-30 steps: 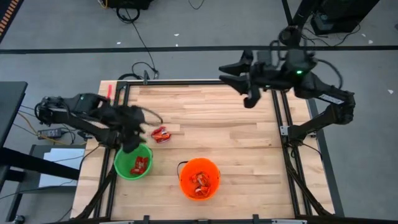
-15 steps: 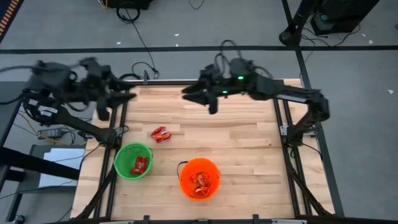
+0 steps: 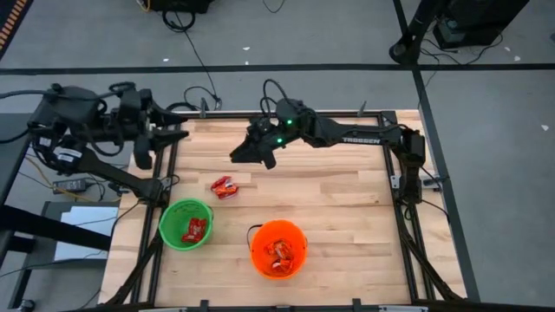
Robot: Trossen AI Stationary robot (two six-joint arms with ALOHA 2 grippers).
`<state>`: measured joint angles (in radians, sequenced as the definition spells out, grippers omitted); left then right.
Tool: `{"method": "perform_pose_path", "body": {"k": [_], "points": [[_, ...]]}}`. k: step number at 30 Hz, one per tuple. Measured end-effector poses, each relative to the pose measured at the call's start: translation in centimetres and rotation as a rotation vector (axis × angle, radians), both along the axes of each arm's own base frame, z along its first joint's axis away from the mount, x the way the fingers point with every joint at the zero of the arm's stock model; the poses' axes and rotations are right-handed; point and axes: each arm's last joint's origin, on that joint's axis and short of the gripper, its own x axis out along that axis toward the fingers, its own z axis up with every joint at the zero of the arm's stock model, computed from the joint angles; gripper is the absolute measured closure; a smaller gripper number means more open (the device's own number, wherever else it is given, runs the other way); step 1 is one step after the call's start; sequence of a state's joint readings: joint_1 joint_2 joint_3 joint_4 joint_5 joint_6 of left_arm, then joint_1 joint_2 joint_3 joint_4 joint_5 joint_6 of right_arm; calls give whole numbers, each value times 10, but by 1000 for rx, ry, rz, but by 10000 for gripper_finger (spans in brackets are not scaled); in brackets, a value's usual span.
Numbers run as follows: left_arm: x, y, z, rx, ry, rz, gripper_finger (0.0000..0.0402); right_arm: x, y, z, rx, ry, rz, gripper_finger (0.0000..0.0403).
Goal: Sort candy by brand, put in halloween buckets
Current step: Put the orange chocolate into the orange bucket
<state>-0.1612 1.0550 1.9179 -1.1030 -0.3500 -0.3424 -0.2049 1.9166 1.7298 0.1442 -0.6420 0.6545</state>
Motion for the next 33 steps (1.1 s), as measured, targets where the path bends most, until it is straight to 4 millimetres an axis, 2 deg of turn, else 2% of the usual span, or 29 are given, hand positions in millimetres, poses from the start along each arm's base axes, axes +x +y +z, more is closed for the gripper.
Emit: {"method": "perform_pose_path", "body": {"k": [4, 7, 10, 13, 18, 22, 25, 28, 33], "points": [[6, 1, -11, 37, 101, 86, 183, -12, 2, 24, -76, -103, -95, 233], [13, 2, -25, 83, 212, 156, 183, -36, 0, 57, -165, -196, -208, 233], [24, 5, -44, 129, 319, 232, 183, -75, 1, 99, -276, -303, -330, 233], [38, 9, -68, 127, 408, 291, 183, -122, 8, 138, -388, -378, -460, 233], [61, 19, -114, 106, 565, 326, 183, -202, 24, 182, -477, -469, -547, 233], [81, 30, -150, 38, 612, 280, 183, -249, 35, 194, -454, -449, -554, 233], [90, 41, -181, -30, 657, 207, 184, -272, 42, 194, -442, -387, -576, 233], [91, 54, -215, -110, 736, 202, 184, -284, 48, 193, -436, -347, -600, 233], [79, 74, -259, -241, 860, 174, 184, -288, 52, 189, -436, -294, -603, 233]]}}
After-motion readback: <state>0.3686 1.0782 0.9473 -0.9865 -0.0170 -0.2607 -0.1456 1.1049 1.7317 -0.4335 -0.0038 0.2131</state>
